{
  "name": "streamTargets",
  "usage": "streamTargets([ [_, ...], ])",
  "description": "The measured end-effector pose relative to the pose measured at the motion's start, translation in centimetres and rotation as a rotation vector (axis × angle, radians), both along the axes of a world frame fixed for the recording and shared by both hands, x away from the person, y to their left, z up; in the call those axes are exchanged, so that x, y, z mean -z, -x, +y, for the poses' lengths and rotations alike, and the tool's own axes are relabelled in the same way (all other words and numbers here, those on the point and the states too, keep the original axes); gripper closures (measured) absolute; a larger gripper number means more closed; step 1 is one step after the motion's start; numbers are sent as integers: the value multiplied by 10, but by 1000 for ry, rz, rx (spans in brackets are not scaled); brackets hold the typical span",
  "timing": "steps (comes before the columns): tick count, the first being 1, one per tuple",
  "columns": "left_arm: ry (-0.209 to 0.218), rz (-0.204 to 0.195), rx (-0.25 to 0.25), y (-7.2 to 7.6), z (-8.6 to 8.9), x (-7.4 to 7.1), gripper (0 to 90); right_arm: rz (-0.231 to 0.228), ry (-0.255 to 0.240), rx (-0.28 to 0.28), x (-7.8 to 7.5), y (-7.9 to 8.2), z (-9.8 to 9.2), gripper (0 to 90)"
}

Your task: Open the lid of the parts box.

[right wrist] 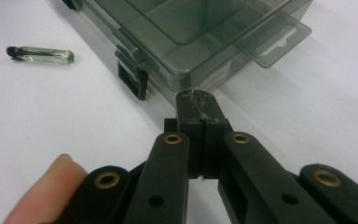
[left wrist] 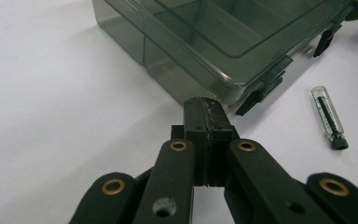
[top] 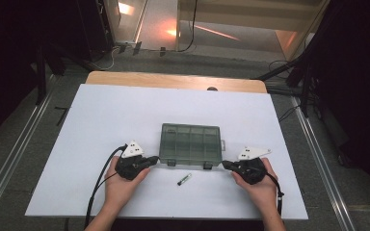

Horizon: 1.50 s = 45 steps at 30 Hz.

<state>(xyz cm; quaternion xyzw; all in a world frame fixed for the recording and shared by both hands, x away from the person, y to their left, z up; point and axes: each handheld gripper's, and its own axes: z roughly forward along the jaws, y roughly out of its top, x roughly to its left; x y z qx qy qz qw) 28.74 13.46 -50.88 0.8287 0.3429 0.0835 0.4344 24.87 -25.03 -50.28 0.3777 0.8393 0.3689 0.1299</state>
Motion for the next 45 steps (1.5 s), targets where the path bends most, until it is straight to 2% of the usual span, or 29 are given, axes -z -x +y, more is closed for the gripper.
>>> streamTargets([
  [12, 8, -1, 2, 0, 0, 0, 900, -6, -10, -1, -2, 1, 0, 900],
  [18, 16, -4, -1, 0, 1, -1, 900, -19, -8, -7, -4, 2, 0, 900],
  [28, 34, -14, -3, 1, 2, -2, 900, -50, -34, -3, -10, 4, 2, 900],
  [35, 74, -66, -10, 4, 4, -7, 900, -73, -56, 1, -12, 4, 2, 900],
  [41, 90, -99, -11, 7, 3, -11, 900, -95, -107, 14, -16, 5, 1, 900],
  [45, 136, -106, -12, 7, 3, -12, 900, -111, -118, 21, -17, 6, 3, 900],
])
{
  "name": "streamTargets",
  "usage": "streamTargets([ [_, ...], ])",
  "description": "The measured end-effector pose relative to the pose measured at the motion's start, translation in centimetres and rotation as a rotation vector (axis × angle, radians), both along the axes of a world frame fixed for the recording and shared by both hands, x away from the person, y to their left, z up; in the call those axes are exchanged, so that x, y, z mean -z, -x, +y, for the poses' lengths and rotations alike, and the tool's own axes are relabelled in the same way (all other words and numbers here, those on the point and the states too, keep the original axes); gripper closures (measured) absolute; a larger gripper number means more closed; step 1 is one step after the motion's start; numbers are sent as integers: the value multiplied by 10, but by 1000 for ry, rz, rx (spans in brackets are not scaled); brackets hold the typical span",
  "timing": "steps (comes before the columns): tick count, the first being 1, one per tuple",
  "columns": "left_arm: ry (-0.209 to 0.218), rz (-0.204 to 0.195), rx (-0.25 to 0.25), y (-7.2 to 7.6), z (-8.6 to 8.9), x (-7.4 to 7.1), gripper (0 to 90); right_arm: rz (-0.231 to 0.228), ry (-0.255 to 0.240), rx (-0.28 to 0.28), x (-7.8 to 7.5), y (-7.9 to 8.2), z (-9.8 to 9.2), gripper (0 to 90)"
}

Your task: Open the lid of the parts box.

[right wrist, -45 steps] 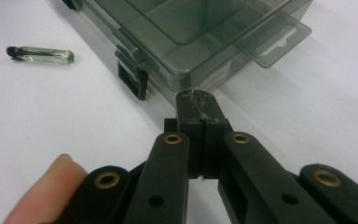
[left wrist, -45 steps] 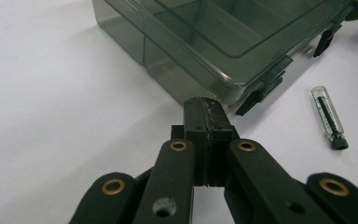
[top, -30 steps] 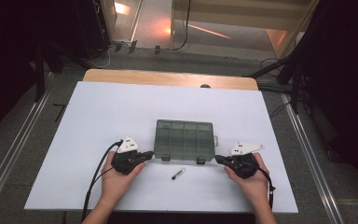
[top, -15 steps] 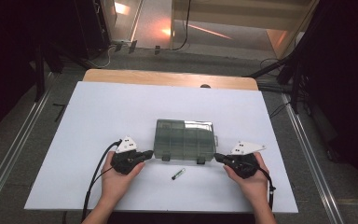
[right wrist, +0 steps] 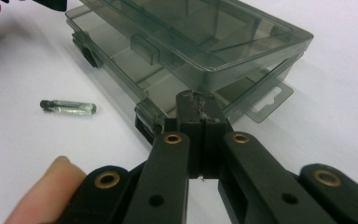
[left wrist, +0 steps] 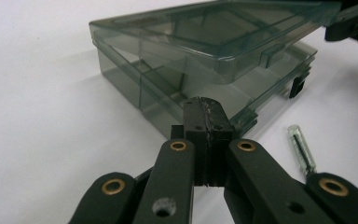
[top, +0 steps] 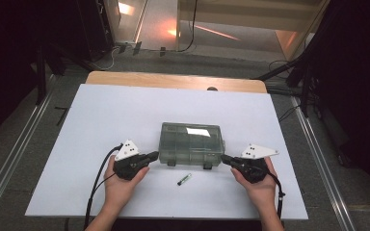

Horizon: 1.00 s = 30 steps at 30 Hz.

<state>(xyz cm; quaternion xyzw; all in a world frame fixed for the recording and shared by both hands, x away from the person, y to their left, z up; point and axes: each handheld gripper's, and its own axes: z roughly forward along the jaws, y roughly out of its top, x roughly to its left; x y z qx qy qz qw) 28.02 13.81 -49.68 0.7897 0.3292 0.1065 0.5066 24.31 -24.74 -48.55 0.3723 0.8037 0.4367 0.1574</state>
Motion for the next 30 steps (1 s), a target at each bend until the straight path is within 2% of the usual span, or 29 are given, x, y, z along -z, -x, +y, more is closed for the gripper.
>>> streamTargets([
  [8, 22, -38, -10, 3, -2, -3, 900, -31, -43, 30, -1, 0, 2, 900],
  [11, 47, -42, -15, 2, 0, -4, 900, -46, -57, 49, -1, 0, 3, 900],
  [17, 71, -62, -25, 0, -1, -6, 900, -76, -35, 77, -2, 1, 11, 900],
  [22, 57, -90, -15, -1, -5, -10, 900, -100, -23, 110, -3, 1, 18, 900],
  [28, 65, -107, -6, -5, -10, -17, 900, -113, -54, 130, -7, -2, 18, 900],
  [30, 71, -111, -6, -7, -11, -18, 900, -115, -49, 131, -9, -5, 19, 900],
])
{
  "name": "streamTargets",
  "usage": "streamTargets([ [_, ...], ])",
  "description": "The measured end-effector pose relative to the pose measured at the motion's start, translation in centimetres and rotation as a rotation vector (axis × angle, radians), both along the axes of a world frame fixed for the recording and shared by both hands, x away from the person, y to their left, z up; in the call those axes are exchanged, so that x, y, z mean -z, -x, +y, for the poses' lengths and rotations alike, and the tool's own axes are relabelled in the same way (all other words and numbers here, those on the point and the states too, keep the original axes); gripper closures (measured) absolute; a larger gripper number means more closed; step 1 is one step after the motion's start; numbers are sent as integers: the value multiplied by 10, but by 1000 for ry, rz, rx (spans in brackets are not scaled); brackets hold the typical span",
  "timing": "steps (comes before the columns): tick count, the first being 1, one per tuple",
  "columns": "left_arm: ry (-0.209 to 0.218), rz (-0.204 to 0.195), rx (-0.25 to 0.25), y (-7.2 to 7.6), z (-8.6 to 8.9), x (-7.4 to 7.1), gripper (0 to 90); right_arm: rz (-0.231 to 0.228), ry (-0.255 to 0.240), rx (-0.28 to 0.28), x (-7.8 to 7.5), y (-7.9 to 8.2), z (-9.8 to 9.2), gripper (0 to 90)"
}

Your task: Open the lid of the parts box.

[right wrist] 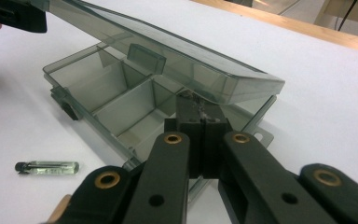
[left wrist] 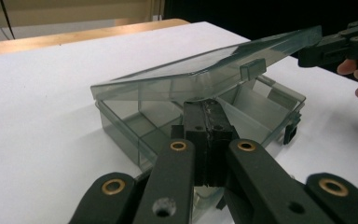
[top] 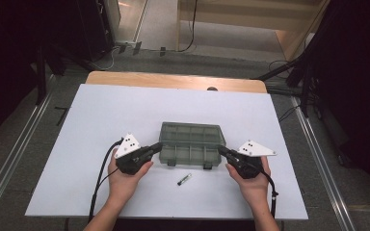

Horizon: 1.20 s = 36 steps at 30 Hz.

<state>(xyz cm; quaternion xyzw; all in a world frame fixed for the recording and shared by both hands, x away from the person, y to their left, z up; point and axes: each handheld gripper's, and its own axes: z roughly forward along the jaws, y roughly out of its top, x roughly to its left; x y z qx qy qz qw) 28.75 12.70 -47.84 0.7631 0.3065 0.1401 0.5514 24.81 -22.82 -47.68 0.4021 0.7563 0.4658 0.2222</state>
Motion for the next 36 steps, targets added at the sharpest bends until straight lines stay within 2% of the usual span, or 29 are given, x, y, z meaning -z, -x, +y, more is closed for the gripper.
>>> streamTargets([
  [3, 6, -10, -4, -2, -2, -1, 900, -4, 4, 1, -4, -4, 1, 900],
  [9, 14, -21, -10, -9, -7, -6, 900, -18, -25, 3, -15, -16, 1, 900],
  [12, 26, -30, -12, -13, -9, -10, 900, -27, -38, 8, -21, -21, 1, 900],
  [15, 57, -34, -15, -18, -12, -14, 900, -44, -52, 13, -24, -27, 1, 900],
  [18, 70, -45, -21, -22, -14, -18, 900, -52, -34, 13, -29, -36, 3, 900],
  [22, 79, -45, -41, -30, -16, -20, 900, -74, -59, 16, -38, -43, -1, 900],
  [36, 78, -64, -31, -43, -33, -30, 900, -101, -66, 10, -38, -50, 2, 900],
])
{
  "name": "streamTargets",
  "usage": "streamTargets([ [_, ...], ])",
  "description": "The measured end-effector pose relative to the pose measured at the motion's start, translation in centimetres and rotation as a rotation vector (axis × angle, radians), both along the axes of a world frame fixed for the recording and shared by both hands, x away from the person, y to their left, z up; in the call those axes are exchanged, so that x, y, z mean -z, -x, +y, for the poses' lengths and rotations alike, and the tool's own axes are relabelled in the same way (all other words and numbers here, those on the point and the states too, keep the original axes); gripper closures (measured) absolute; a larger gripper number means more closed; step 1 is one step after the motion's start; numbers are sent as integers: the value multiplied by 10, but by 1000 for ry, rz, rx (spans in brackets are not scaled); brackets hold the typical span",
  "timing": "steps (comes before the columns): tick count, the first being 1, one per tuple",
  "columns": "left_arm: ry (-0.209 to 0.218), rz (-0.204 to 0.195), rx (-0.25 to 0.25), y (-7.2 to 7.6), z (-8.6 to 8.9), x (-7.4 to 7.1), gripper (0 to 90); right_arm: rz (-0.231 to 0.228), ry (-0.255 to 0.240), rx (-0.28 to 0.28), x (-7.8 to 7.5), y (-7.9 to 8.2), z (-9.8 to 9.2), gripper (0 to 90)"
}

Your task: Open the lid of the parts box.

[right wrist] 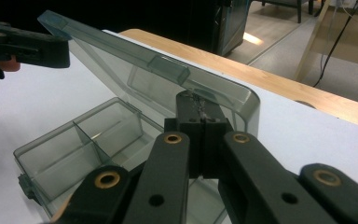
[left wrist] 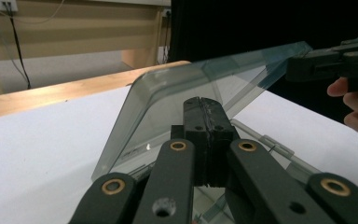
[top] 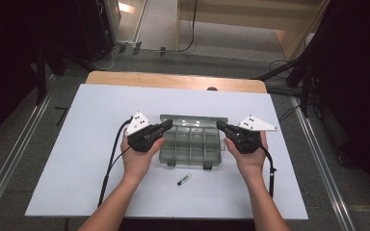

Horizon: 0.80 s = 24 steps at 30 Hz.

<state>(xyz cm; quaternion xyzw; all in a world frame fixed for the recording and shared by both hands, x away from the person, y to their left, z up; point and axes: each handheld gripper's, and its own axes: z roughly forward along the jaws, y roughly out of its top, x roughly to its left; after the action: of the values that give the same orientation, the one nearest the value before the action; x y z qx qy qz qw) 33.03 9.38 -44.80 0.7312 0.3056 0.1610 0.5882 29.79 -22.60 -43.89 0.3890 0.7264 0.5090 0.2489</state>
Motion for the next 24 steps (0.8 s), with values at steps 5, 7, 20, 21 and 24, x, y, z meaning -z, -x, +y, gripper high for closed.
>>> streamTargets([
  [5, -22, 1, -6, 1, 4, -1, 897, -2, 16, 5, 2, -1, 2, 900],
  [7, -28, -2, -11, 3, 8, -2, 845, -1, 6, 7, 2, -1, 1, 900],
  [20, 2, 53, -35, -8, 32, 7, 236, -10, -4, 19, 2, -1, 0, 900],
  [21, -4, 74, -40, -11, 30, 9, 157, -10, -6, 19, 2, -1, 0, 900],
  [24, -24, 96, -60, -21, 27, 14, 70, -16, -9, 25, 3, -2, 0, 900],
])
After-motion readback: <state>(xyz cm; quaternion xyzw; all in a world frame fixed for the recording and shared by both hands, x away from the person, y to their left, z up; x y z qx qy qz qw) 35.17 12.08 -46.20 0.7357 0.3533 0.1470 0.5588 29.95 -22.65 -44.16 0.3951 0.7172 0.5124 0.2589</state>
